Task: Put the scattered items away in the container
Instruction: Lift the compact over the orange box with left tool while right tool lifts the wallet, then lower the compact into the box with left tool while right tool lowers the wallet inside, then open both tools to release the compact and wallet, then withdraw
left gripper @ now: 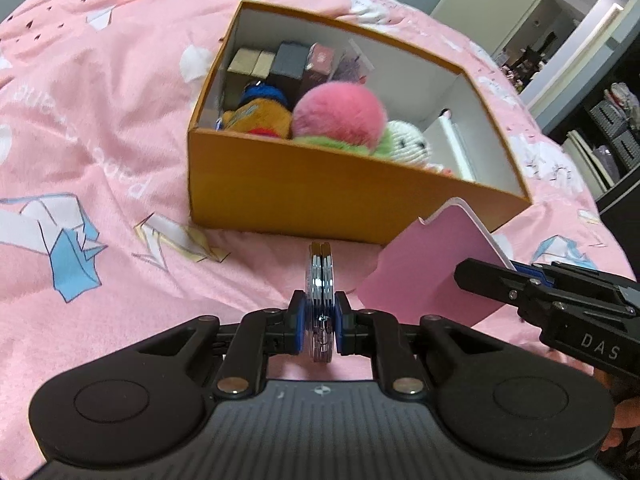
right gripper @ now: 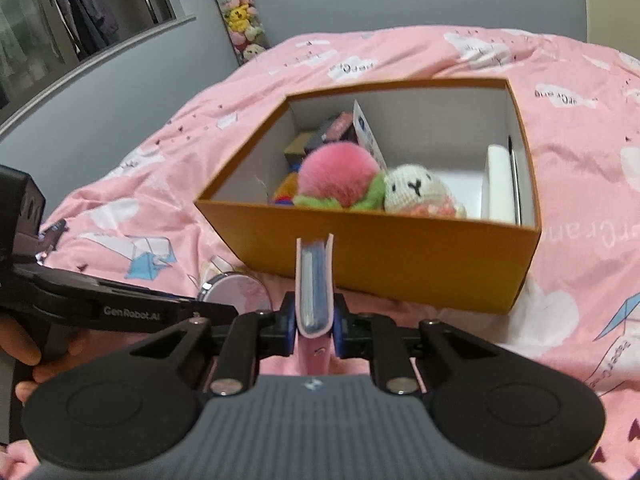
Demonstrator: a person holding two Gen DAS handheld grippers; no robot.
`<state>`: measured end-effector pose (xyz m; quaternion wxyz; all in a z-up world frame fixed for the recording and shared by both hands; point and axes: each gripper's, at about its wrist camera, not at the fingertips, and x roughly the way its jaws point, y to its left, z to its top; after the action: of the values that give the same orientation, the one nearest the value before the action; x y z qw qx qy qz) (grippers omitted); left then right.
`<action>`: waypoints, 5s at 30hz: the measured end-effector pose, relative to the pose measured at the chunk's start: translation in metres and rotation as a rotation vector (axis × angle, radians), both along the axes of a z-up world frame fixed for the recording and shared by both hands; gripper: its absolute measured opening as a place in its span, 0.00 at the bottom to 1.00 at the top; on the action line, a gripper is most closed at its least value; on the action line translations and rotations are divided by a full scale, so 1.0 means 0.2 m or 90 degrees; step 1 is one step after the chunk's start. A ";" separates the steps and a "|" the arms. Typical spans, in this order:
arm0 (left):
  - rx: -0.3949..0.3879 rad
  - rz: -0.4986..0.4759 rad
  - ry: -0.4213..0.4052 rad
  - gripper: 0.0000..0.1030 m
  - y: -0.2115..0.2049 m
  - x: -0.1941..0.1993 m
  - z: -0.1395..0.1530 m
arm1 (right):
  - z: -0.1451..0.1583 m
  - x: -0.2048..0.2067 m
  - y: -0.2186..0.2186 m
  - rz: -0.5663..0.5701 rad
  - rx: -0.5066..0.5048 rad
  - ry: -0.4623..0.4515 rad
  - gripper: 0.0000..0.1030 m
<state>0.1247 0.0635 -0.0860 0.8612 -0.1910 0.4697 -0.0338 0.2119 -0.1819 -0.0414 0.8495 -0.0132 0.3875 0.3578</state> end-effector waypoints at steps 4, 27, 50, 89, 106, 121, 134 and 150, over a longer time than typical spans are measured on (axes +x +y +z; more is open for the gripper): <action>-0.008 -0.012 -0.021 0.15 -0.02 -0.01 0.07 | 0.08 -0.02 -0.02 0.006 0.016 -0.019 0.18; 0.011 -0.025 -0.146 0.15 -0.08 0.09 0.45 | 0.46 0.02 -0.09 -0.027 0.137 -0.153 0.18; 0.000 -0.010 -0.153 0.15 -0.06 0.40 0.40 | 0.33 0.36 -0.01 -0.087 0.136 -0.167 0.18; 0.077 -0.064 -0.087 0.15 -0.15 1.07 0.14 | -0.01 0.88 0.08 -0.200 0.114 -0.106 0.18; 0.086 -0.045 -0.062 0.16 -0.16 1.14 0.10 | -0.10 0.94 0.10 -0.212 0.114 -0.024 0.18; 0.026 -0.007 -0.100 0.25 -0.04 0.99 0.22 | -0.08 0.91 0.23 -0.185 0.045 -0.059 0.18; 0.053 0.032 -0.085 0.25 0.08 0.76 0.23 | -0.09 0.89 0.38 -0.149 -0.026 -0.079 0.22; 0.065 0.038 -0.064 0.26 0.06 0.59 0.21 | -0.06 0.84 0.40 -0.134 -0.045 -0.064 0.32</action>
<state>0.2430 0.0753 -0.0440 0.8928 -0.1587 0.4214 0.0062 0.3803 -0.1025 -0.0542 0.8997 -0.0205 0.3561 0.2515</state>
